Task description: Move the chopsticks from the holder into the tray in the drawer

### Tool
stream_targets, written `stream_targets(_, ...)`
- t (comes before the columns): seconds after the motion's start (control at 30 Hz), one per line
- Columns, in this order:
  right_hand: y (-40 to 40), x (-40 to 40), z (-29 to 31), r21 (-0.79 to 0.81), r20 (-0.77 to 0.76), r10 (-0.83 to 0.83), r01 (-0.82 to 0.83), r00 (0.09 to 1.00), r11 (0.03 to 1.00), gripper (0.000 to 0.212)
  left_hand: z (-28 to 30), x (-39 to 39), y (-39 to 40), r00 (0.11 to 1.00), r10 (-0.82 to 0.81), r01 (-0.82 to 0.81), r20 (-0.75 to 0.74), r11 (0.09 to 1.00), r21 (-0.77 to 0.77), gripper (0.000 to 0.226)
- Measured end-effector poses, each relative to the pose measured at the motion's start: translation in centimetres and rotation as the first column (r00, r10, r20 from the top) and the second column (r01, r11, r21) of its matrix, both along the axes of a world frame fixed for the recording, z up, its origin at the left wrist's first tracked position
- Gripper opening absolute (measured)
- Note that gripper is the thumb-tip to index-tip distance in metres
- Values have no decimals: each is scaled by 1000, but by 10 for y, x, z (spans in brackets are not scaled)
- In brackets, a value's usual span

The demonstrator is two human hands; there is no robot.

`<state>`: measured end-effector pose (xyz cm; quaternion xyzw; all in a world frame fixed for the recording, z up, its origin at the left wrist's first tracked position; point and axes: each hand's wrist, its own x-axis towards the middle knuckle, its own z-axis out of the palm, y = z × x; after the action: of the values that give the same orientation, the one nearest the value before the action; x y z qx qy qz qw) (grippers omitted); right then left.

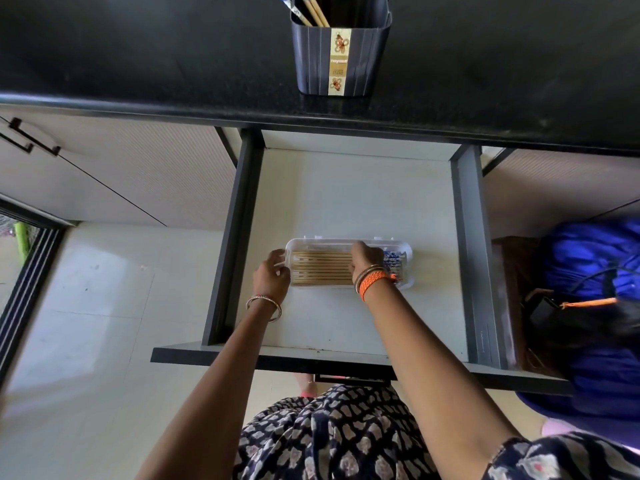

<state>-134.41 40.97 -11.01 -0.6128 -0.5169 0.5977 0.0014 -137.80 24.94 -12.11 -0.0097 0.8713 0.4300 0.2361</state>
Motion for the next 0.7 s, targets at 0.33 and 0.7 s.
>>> stream_targets(0.33,6,8,12,329,589,750,-937,301,118,33,16,-10,10,999,-25,25,-37,1000,7,43)
stream_targets(0.7,85,-111,231,921,159,708,-362,688,146,26,178,-150,103,772,10,175,-635,958,227,41)
